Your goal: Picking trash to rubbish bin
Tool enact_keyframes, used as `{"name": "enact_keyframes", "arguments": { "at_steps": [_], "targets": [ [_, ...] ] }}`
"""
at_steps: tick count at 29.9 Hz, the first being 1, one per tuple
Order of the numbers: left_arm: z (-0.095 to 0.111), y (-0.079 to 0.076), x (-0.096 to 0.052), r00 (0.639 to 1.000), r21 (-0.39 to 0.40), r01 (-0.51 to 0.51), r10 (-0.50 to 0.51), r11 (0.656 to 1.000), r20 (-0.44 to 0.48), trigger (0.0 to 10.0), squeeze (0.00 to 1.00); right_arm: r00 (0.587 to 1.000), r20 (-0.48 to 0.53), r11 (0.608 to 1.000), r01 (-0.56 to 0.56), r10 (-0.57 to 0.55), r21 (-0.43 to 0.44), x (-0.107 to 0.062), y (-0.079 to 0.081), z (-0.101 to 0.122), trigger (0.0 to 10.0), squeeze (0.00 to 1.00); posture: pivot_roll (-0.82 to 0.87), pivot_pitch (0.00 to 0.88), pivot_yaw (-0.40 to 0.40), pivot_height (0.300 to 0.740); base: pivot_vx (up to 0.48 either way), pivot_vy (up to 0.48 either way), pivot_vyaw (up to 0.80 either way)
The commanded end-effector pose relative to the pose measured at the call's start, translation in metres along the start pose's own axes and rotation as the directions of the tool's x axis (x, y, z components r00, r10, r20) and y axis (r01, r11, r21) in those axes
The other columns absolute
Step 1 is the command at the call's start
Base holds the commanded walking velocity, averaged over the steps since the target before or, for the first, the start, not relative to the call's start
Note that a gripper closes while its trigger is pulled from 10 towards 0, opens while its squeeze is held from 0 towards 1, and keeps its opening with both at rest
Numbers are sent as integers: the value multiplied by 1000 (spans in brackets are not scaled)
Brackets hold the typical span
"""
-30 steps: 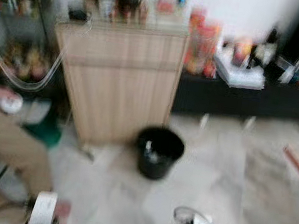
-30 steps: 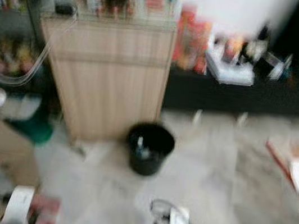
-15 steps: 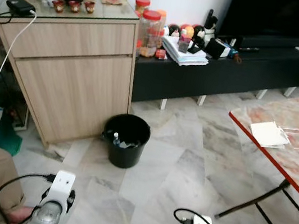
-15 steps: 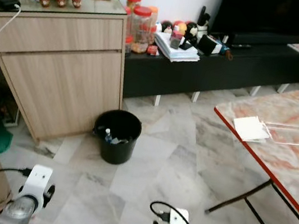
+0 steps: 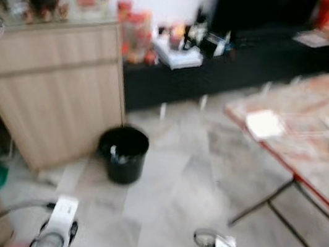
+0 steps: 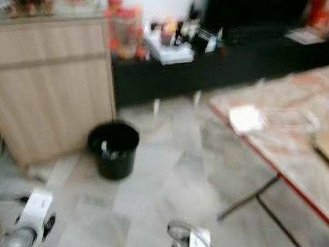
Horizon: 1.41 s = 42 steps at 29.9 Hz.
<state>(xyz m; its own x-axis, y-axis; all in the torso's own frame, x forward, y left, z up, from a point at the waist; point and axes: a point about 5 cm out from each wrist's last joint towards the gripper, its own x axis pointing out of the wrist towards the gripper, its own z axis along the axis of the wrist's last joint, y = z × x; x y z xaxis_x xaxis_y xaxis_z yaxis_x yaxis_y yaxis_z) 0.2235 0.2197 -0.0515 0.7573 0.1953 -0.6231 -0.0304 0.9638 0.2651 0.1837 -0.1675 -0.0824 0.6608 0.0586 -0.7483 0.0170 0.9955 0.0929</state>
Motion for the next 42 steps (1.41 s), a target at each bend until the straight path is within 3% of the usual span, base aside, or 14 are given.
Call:
{"name": "enact_keyframes", "arguments": {
  "at_steps": [1, 24, 42],
  "targets": [
    [5, 0, 1, 1000, -7, -5, 5, 1000, 11, 10000, 0, 1000, -5, 1000, -1, 1, 9, 0, 3, -1, 10000, 0, -36, 18, -11, 740, 0, 0, -788],
    [-4, 4, 0, 999, -31, -25, 23, 999, -40, 10000, 0, 1000, -11, 1000, 8, -8, 0, 0, 1, -1, 10000, 0, -43, 0, -3, 740, 0, 33, -788],
    [1, 5, 1, 1000, -15, -21, 21, 1000, -21, 10000, 0, 1000, -4, 1000, 9, -9, 10, 1, 4, 1, 10000, 0, -43, 1, 5, 740, 0, 70, -788]
  ]
}}
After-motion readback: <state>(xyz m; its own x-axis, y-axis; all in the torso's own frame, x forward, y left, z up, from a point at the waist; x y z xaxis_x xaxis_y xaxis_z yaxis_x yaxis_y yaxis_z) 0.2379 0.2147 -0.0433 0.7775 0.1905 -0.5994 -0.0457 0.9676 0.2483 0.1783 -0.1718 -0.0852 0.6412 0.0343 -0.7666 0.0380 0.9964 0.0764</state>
